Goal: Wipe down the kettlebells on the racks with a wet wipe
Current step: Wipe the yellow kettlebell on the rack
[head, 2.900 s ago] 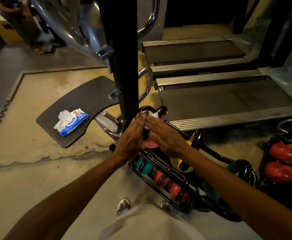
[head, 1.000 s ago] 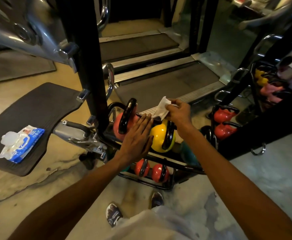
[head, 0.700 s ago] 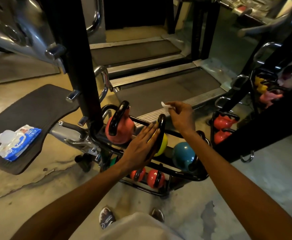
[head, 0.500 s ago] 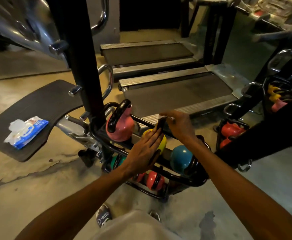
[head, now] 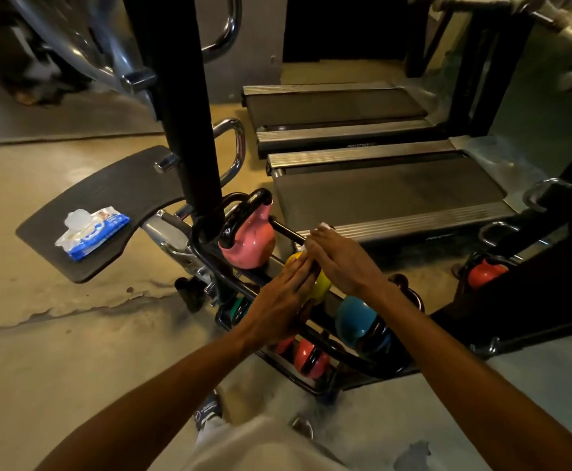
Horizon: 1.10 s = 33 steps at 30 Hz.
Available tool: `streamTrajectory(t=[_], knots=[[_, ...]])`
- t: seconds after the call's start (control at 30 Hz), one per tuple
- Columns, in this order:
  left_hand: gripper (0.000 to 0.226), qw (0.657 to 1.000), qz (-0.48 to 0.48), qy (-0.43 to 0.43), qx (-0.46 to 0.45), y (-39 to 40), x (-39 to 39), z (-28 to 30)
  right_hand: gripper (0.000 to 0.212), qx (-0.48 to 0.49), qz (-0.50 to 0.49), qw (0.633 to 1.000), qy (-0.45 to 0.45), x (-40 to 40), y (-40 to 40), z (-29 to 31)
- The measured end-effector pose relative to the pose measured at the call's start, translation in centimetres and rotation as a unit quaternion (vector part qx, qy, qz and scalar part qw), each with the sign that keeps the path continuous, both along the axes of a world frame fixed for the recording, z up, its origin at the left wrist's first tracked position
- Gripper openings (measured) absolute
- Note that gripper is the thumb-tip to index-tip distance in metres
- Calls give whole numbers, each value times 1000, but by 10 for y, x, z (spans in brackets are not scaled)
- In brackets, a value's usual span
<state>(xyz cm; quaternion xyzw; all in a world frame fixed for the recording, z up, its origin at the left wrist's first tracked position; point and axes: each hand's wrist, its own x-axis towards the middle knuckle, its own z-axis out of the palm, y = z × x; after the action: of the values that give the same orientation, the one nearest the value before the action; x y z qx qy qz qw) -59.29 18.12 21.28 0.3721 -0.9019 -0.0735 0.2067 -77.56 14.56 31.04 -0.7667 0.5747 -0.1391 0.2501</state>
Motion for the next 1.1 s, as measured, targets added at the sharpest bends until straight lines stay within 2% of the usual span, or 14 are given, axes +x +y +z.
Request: streamTrajectory(t=[0.17,0.27,0.43,0.53,0.73,0.83,0.93,1.1], knots=[[76,1000,0,8,-11,3,-1,3,74,0,-11,1000,29,-9,-9,-2],[77,1000,12,-7,-3,2,0,0,73,-4,46,997,68,-9,-9,-5],[81,999,5,-15,-40,0,1,-2,84,12,-38,998,47,-1,-19,-1],[85,999,-5,-30,-37,-3,4,-5,93,24,-50,997,45,6,-24,1],[77,997,-17,-58,-40,-8,8,1,67,41,-180,976,-112,5,-26,-6],[74,998,-10,-56,-22,-8,6,1,73,53,-223,954,-193,12,-14,-6],[67,999,0,-42,-10,-15,-1,6,73,62,-257,935,-235,19,-13,-5],[64,999,19,-49,-1,-24,-12,4,83,131,-311,859,-386,16,-19,-16]])
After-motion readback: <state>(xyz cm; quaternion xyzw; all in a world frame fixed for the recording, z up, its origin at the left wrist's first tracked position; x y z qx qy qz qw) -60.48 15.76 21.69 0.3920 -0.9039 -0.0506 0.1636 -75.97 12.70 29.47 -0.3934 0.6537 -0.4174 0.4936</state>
